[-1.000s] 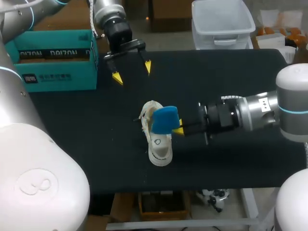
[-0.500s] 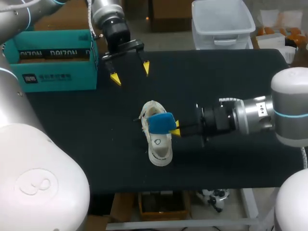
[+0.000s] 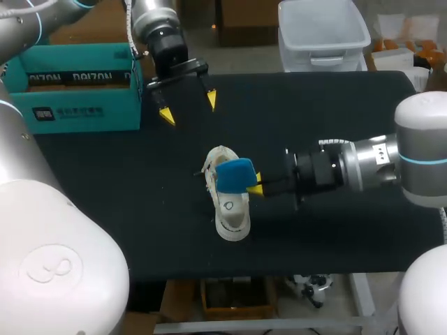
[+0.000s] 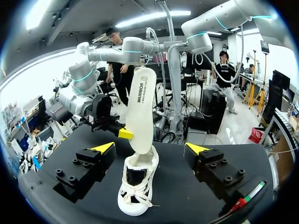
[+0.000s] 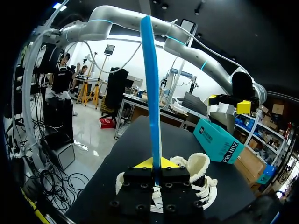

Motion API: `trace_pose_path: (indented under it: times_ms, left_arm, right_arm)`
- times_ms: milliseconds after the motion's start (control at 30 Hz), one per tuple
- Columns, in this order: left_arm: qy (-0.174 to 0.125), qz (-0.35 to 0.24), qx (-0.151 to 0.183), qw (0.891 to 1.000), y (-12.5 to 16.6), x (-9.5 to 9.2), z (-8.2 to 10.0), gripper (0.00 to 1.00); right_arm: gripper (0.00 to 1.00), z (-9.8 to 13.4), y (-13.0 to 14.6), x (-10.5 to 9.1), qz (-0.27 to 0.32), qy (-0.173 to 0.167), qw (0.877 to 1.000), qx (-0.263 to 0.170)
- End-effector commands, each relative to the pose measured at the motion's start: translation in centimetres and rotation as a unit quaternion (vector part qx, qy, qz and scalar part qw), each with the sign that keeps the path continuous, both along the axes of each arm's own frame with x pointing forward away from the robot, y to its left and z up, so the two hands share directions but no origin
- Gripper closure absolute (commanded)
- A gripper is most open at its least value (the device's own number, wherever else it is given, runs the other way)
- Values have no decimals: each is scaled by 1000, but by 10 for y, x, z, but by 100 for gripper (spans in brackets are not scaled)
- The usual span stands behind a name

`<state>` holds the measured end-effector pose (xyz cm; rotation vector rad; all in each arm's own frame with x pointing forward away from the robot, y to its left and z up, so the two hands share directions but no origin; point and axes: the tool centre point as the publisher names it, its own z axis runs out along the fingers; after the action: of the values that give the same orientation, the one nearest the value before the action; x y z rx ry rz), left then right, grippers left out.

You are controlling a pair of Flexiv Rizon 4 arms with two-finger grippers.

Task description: Open the shoe tongue, take the insole out of the shoe, put the insole back into the shoe, and pack the shoe into the shoebox

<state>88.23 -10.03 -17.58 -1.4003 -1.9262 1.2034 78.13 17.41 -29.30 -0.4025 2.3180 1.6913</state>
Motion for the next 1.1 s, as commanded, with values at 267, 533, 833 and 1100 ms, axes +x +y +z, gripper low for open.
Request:
trace_pose_path:
  times_ms: [267,533,833,1100]
  left_arm:
    - [4,22,-31,999,3,-10,-4,0]
    - [33,83,-79,993,-1,-33,-9,0]
    - [25,160,-91,983,-17,-58,-14,0]
    - [36,216,-122,968,-18,-69,-21,0]
  right_arm:
    - [100,1,-3,0,-6,33,999,15]
    - [100,4,-3,-4,-24,58,998,22]
    - [100,7,-5,-15,-44,68,996,38]
    - [100,5,-6,-25,-55,66,995,47]
